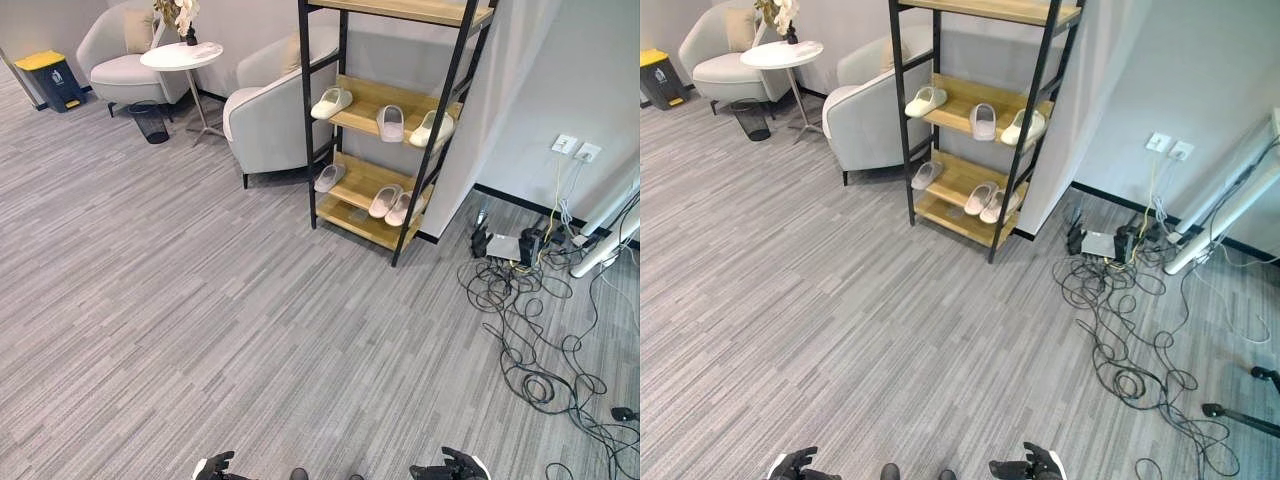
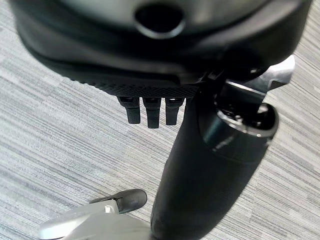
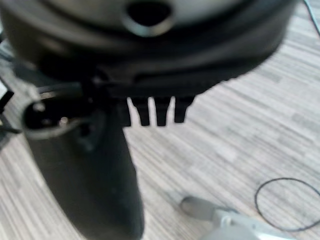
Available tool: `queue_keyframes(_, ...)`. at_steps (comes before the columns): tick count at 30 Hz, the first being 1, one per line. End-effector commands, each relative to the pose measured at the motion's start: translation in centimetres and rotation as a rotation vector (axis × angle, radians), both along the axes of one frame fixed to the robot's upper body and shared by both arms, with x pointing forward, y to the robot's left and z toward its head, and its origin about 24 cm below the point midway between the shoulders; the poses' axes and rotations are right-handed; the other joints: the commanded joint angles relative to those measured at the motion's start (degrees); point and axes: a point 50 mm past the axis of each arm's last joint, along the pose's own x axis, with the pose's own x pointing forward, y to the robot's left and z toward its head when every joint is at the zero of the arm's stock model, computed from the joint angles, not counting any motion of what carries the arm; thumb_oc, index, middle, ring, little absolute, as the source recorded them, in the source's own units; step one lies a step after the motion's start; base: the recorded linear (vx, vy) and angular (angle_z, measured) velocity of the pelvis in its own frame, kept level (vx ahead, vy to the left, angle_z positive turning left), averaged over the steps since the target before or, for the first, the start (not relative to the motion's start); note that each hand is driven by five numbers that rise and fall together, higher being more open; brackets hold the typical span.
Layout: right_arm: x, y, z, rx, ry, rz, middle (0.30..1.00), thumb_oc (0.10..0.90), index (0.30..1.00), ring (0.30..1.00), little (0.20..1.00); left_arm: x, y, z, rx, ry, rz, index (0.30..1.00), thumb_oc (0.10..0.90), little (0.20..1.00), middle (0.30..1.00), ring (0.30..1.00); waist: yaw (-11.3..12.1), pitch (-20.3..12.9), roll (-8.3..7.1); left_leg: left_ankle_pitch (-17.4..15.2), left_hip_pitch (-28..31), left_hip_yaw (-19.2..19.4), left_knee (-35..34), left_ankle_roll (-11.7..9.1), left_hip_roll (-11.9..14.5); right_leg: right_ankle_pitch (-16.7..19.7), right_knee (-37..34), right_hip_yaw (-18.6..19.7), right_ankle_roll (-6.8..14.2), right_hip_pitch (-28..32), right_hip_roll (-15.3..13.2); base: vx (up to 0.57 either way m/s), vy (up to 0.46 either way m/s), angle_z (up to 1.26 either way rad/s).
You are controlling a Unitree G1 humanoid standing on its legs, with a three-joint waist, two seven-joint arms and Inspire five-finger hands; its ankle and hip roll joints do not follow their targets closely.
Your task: Arrange the slippers neatly on the shoe rack.
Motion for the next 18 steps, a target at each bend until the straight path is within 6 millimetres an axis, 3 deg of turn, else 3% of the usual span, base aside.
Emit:
queue_keyframes(1,0.7,-0.4,0.3,-0.033,-0.024,0.012,0.900,0.800,0.900,0.900,0.900,1.4,-0.9,0.0,0.017,-0.011,-0.090,0.900,0.800,0.900,0.900,0.900,0.42,-0.85,-0.76,-3.84,-0.99,-0.08,0.12,-2.84,2.58,-2.74,0.72,-1.25,6.76,-0.23,-4.79,0.00,0.000,0.00)
queue_keyframes(15,1.4,-0.8,0.6,-0.045,-0.051,0.008,0.900,0.800,0.900,0.900,0.900,2.6,-0.9,0.4,0.027,-0.046,-0.097,0.900,0.800,0.900,0.900,0.900,-0.29,0.29,-0.72,-3.49,-0.79,0.28,0.12,-3.21,3.74,-2.79,0.88,-0.63,5.74,-0.69,-3.64,0.01,-0.044,-0.01)
queue_keyframes(18,1.8,-0.9,0.8,-0.050,-0.062,0.012,0.900,0.800,0.900,0.900,0.900,3.1,-1.0,0.5,0.025,-0.059,-0.104,0.900,0.800,0.900,0.900,0.900,-0.57,1.13,-0.67,-3.89,-0.99,0.54,1.79,-3.07,4.32,-3.94,4.05,0.40,4.73,-2.31,-3.25,0.00,-0.066,-0.07)
